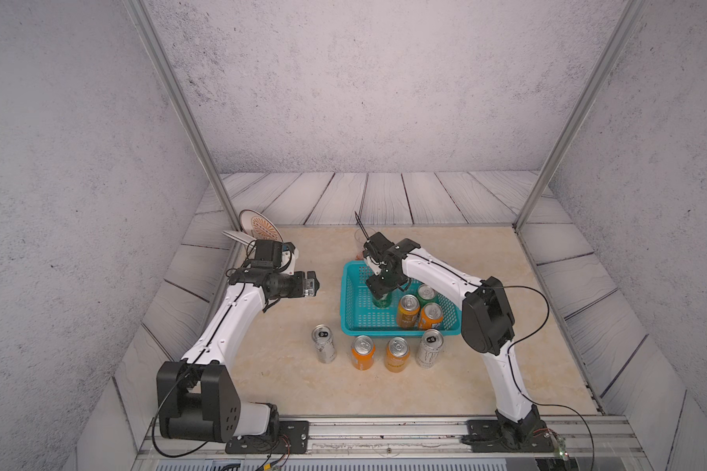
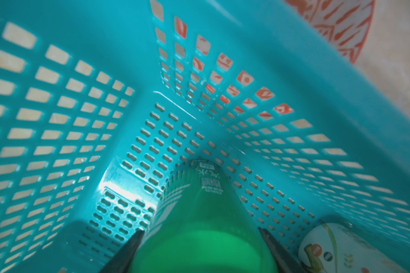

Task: Take out the drinks from the basket
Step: Pick up the drink from the basket.

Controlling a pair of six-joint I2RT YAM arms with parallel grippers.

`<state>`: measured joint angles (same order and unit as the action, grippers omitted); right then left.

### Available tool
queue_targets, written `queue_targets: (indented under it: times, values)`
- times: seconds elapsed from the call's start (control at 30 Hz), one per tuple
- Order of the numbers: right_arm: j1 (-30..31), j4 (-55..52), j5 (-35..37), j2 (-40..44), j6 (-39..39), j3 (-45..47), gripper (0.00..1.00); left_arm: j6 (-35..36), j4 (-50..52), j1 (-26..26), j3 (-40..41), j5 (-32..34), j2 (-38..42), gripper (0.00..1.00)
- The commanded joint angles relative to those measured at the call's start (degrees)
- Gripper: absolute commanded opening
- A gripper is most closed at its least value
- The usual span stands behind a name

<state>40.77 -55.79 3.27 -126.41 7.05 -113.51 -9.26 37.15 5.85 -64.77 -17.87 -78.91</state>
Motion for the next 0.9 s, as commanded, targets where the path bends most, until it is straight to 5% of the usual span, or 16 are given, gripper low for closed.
queue_targets:
  times: [0.0, 0.87]
  values:
    - [-0.05, -2.44, 0.29, -0.65, -0.24, -2.5, 0.68, 0.51, 0.74, -0.72, -1.14, -0.68, 0.57, 0.99]
    - [-0.05, -13.44, 0.07, 17.54, -0.73, -6.46, 0.65, 0.43, 0.52, -0.69, -1.17, -1.29, 0.95, 0.99]
